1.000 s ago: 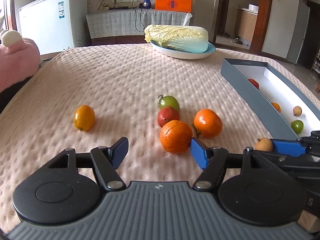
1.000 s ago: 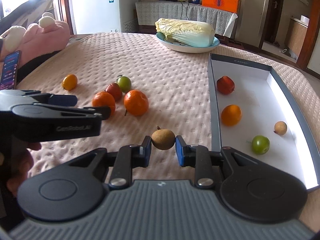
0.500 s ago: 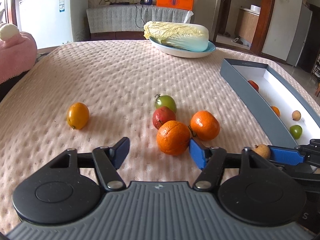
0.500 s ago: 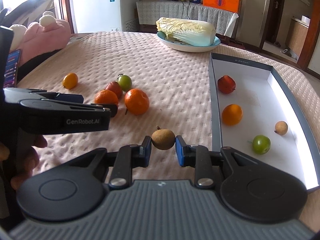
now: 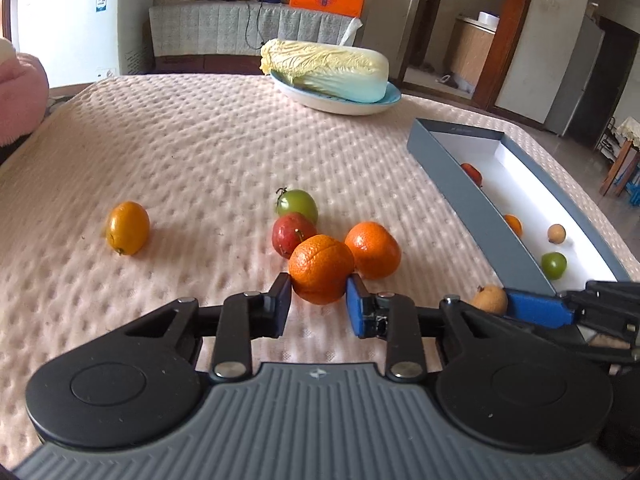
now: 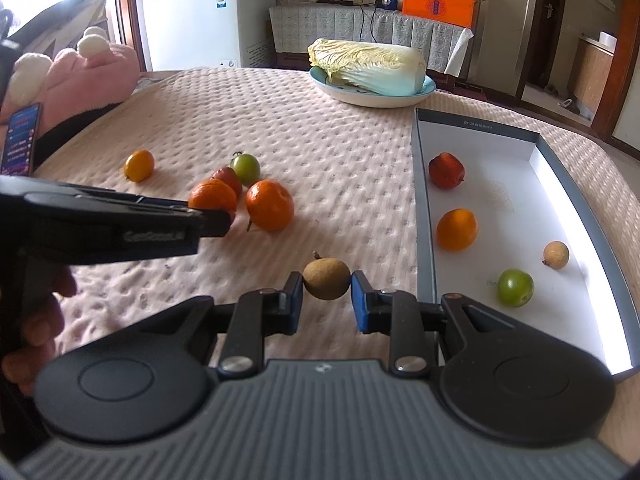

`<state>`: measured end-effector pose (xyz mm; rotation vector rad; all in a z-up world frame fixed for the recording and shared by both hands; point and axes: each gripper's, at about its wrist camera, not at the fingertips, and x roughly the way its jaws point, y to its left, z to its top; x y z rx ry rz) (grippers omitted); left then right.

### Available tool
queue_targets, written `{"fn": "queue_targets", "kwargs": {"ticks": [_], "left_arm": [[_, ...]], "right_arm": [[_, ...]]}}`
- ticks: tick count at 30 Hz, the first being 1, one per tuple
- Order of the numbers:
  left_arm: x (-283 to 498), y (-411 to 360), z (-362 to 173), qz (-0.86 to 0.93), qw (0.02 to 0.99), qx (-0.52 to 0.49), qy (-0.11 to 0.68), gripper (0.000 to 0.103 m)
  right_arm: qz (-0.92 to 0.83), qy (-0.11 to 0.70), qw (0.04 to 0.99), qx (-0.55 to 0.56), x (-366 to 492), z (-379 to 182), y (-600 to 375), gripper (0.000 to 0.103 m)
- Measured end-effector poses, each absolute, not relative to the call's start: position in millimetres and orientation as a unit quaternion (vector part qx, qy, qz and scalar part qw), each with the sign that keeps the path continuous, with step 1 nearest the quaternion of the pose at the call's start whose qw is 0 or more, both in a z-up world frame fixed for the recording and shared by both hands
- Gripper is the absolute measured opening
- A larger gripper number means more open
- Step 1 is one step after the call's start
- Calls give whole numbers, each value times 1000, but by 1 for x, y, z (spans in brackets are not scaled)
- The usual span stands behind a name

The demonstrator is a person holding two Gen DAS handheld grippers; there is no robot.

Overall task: Organize fruits
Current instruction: 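Carry the orange into the grey box and open the left gripper while the right carries the brown fruit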

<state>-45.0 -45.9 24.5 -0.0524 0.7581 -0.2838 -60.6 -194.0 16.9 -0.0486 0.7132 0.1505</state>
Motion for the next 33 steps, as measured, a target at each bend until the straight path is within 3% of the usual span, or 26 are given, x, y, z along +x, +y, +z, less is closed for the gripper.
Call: {"fn": "queue_targets", "kwargs": {"ticks": [33], "left_arm": [[-68,-62,51,-109,931,27,348,34]], "right_arm": [[57,291,955,26,-81,43,-242,29]]}}
